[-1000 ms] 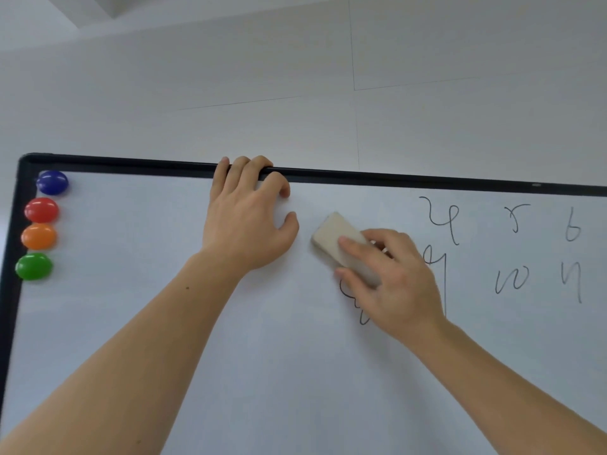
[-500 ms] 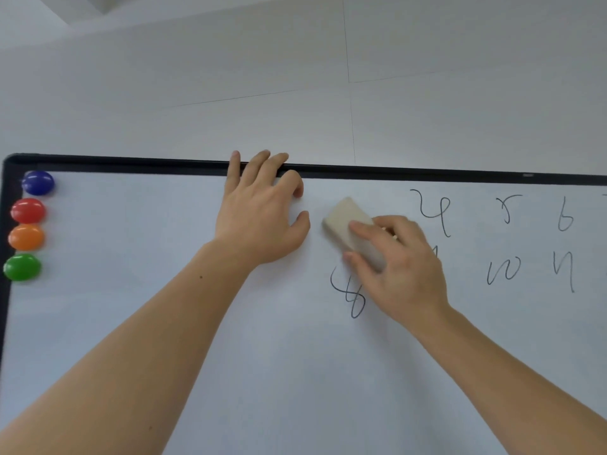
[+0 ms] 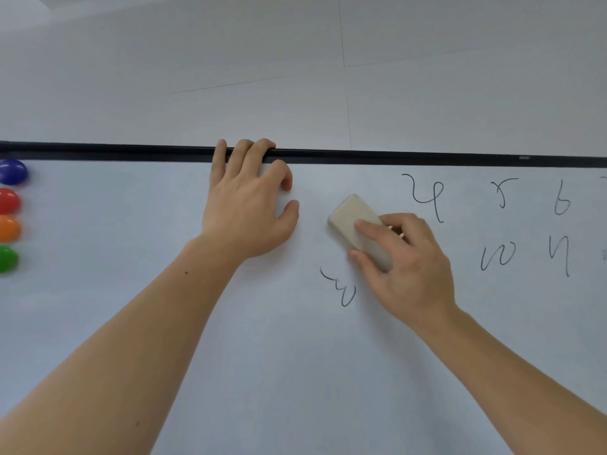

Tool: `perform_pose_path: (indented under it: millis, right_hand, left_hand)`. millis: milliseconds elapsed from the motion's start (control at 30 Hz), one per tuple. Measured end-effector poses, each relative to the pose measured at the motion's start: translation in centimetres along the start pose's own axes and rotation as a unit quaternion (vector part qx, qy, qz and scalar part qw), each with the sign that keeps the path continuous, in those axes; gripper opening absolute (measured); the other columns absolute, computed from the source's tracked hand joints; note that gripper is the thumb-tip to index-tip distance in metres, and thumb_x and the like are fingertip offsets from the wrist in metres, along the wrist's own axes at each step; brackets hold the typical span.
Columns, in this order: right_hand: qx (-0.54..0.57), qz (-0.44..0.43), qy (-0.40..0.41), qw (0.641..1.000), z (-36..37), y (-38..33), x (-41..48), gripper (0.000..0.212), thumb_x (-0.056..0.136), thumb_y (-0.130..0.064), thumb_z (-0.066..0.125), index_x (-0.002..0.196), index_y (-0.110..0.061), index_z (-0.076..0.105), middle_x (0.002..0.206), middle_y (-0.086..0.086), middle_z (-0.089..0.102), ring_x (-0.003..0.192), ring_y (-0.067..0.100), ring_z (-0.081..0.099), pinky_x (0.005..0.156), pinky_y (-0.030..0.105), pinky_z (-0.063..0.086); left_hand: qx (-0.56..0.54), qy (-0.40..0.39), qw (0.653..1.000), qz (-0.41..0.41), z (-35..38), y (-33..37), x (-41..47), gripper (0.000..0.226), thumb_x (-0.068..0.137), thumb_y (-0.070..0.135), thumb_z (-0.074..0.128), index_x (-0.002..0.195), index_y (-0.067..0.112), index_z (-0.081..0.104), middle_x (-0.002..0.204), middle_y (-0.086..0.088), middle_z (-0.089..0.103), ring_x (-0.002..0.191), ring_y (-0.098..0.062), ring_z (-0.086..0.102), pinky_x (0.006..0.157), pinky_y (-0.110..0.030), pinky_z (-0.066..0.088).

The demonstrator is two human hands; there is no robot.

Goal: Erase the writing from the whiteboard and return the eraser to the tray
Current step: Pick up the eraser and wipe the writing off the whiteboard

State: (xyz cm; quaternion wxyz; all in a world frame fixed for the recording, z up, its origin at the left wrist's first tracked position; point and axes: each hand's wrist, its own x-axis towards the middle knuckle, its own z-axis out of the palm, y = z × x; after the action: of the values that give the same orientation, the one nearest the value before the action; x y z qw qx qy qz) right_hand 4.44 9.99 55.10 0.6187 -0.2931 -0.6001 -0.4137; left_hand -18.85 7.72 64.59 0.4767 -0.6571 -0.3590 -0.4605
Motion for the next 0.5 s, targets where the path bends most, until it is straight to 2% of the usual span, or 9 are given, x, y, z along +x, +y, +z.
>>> perform_pose_path:
  millis: [100, 267, 333, 433, 500]
  right_hand:
    - [0.031, -0.082, -0.038, 0.995, 0.2, -1.5, -2.3, 0.034, 0.079, -0.03, 0.08, 0.112, -0.022, 0.072, 0.104, 0.008, 0.061, 0.086, 0.027, 0.059, 0.063, 0.036, 0.053]
    - [0.033, -0.135, -0.073, 0.988, -0.4, -1.0, -2.5, 0.033, 0.081, -0.032, 0.079, 0.112, -0.021, 0.074, 0.103, 0.011, 0.064, 0.083, 0.031, 0.063, 0.06, 0.04, 0.054]
    - [0.022, -0.104, -0.056, 0.993, -0.5, -0.2, -1.7, 0.033, 0.08, -0.033, 0.079, 0.111, -0.024, 0.074, 0.104, 0.008, 0.063, 0.085, 0.03, 0.063, 0.06, 0.04, 0.055]
    - [0.013, -0.01, -0.019, 1.0, -0.6, 0.5, -0.8, 0.035, 0.078, -0.032, 0.081, 0.111, -0.026, 0.073, 0.105, 0.004, 0.061, 0.087, 0.026, 0.06, 0.057, 0.04, 0.055]
    - [0.013, -0.012, -0.011, 1.0, -0.3, 0.3, -1.1, 0.034, 0.079, -0.031, 0.081, 0.111, -0.024, 0.073, 0.105, 0.006, 0.061, 0.086, 0.026, 0.059, 0.059, 0.038, 0.054]
  left_hand:
    - [-0.001, 0.002, 1.0, 0.0, 0.1, 0.2, 0.0, 0.025, 0.08, 0.036, 0.064, 0.097, 0.017, 0.061, 0.14, -0.012, 0.05, 0.135, -0.035, 0.04, 0.121, -0.058, 0.009]
    - [-0.002, -0.002, 1.0, -0.007, 0.2, 0.5, 0.0, 0.025, 0.08, 0.034, 0.063, 0.097, 0.016, 0.06, 0.144, -0.014, 0.048, 0.139, -0.036, 0.036, 0.121, -0.059, 0.007]
    - [0.003, -0.006, 1.0, -0.006, 0.2, 0.6, 0.0, 0.026, 0.08, 0.035, 0.063, 0.098, 0.016, 0.061, 0.145, -0.015, 0.047, 0.139, -0.037, 0.035, 0.121, -0.059, 0.007]
    - [0.008, -0.009, 1.0, -0.007, 0.1, 0.5, 0.0, 0.027, 0.081, 0.037, 0.062, 0.098, 0.016, 0.061, 0.145, -0.015, 0.047, 0.14, -0.037, 0.035, 0.121, -0.058, 0.007]
    - [0.011, -0.01, 1.0, -0.009, 0.1, 0.5, 0.0, 0.027, 0.081, 0.037, 0.061, 0.098, 0.016, 0.06, 0.145, -0.015, 0.047, 0.14, -0.037, 0.034, 0.121, -0.058, 0.007]
